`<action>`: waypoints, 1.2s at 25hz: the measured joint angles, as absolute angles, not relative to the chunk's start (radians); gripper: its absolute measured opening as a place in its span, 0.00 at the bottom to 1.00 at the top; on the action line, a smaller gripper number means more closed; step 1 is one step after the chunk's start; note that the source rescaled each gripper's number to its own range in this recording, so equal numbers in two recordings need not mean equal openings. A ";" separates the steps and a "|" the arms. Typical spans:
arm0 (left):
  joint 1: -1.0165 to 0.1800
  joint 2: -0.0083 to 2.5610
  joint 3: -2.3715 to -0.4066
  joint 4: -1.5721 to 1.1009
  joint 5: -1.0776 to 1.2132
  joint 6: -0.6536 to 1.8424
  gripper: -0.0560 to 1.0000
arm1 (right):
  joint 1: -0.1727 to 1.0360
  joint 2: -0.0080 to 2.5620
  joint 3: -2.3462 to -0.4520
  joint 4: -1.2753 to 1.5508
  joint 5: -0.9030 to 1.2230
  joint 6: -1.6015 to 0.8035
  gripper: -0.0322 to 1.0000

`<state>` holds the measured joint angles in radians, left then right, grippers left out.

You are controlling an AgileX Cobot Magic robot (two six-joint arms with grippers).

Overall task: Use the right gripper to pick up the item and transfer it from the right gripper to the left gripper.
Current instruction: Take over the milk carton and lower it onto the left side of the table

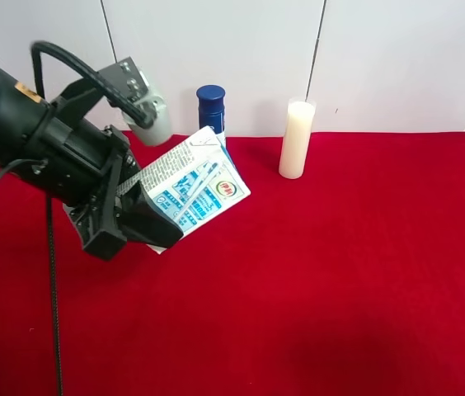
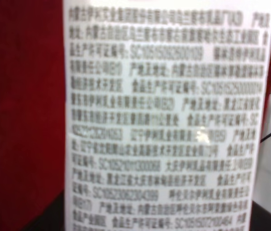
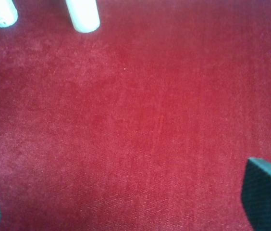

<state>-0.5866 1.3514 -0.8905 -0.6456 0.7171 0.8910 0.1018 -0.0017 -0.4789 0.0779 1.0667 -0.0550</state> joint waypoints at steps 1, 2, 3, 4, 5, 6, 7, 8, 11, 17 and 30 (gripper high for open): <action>-0.578 1.354 -0.891 -0.629 0.717 0.880 0.06 | 0.102 -0.002 -0.479 0.078 1.067 -0.055 1.00; -0.561 1.355 -0.891 -0.611 0.718 0.864 0.06 | 0.102 -0.002 -0.479 0.078 1.067 -0.055 1.00; -0.536 1.355 -0.891 -0.593 0.718 0.848 0.06 | 0.102 -0.002 -0.479 0.078 1.067 -0.055 1.00; -0.504 1.355 -0.891 -0.579 0.720 0.835 0.06 | 0.102 -0.002 -0.479 0.078 1.067 -0.055 1.00; -0.472 1.355 -0.891 -0.563 0.725 0.826 0.06 | 0.102 -0.002 -0.479 0.078 1.067 -0.055 1.00; -0.472 1.355 -0.891 -0.563 0.725 0.826 0.06 | 0.102 -0.002 -0.479 0.078 1.067 -0.055 1.00; -0.425 1.355 -0.891 -0.549 0.734 0.822 0.06 | 0.102 -0.002 -0.479 0.078 1.067 -0.055 1.00; -0.390 1.356 -0.891 -0.544 0.739 0.819 0.06 | 0.102 -0.002 -0.479 0.078 1.067 -0.055 1.00; -0.283 1.356 -0.891 -0.535 0.742 0.816 0.05 | 0.102 -0.002 -0.479 0.078 1.067 -0.055 1.00; -0.186 1.442 -0.899 -0.498 0.677 0.741 0.05 | 0.102 -0.002 -0.479 0.078 1.067 -0.055 1.00; -0.307 1.759 -1.034 -0.310 0.684 0.467 0.05 | 0.102 -0.002 -0.479 0.078 1.067 -0.055 1.00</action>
